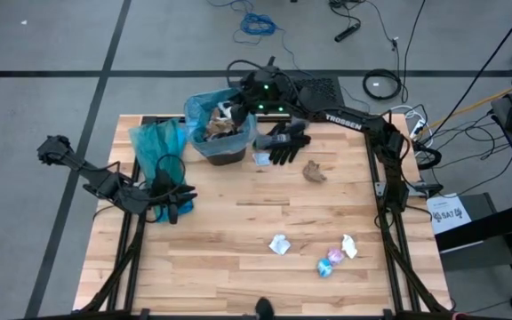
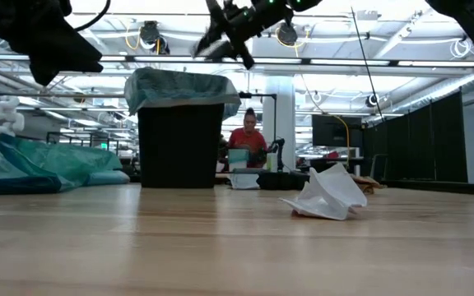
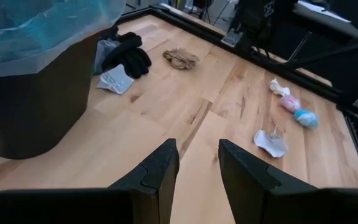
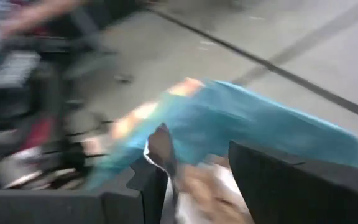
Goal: Place trash/remove bag and relplace
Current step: Put the white cardboard into the trash bin
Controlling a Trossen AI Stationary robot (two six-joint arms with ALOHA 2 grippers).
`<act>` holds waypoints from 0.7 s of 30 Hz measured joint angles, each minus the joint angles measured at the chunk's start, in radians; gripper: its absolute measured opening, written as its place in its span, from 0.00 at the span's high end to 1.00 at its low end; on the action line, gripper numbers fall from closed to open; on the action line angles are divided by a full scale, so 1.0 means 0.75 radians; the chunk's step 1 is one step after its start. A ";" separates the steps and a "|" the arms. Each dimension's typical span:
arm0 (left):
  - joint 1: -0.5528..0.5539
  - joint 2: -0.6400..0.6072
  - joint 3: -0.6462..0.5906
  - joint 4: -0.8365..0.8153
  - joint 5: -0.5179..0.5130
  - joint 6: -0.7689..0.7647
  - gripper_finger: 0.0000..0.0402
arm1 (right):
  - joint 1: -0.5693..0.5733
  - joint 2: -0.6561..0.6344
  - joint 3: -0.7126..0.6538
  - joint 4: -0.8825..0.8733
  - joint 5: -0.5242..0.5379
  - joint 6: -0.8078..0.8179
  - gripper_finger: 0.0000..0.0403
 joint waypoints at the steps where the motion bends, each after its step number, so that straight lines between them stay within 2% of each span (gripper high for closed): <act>1: 0.000 0.001 0.000 0.006 0.000 0.000 0.70 | 0.000 0.001 0.000 -0.027 0.055 0.029 0.60; 2: 0.000 0.001 0.000 0.014 0.000 0.000 0.70 | -0.002 0.002 -0.001 -0.034 0.056 0.045 0.60; 6: 0.000 0.001 0.000 0.057 -0.071 0.004 0.70 | -0.020 0.013 0.001 0.014 -0.223 0.054 0.60; 7: 0.001 0.001 0.000 0.067 -0.104 0.005 0.70 | -0.024 0.015 0.000 0.008 -0.246 0.061 0.60; 11: 0.027 0.001 0.000 0.074 -0.192 0.004 0.70 | -0.016 0.019 0.000 0.010 -0.196 0.103 0.60; 14: 0.054 0.001 0.000 0.110 -0.194 0.004 0.70 | -0.014 0.018 0.000 -0.007 -0.171 0.026 0.60; 15: 0.062 0.001 0.000 0.133 -0.194 0.005 0.70 | -0.013 0.018 0.000 -0.027 -0.123 0.053 0.60; 17: 0.083 0.001 0.000 0.195 -0.194 0.006 0.70 | -0.011 0.018 0.000 -0.033 -0.113 0.121 0.60; 19: 0.106 0.001 0.000 0.244 -0.195 0.012 0.70 | -0.017 0.018 0.000 -0.030 -0.110 0.093 0.60; 21: 0.129 0.001 0.000 0.305 -0.198 0.064 0.70 | -0.021 0.017 0.000 -0.042 -0.034 0.088 0.60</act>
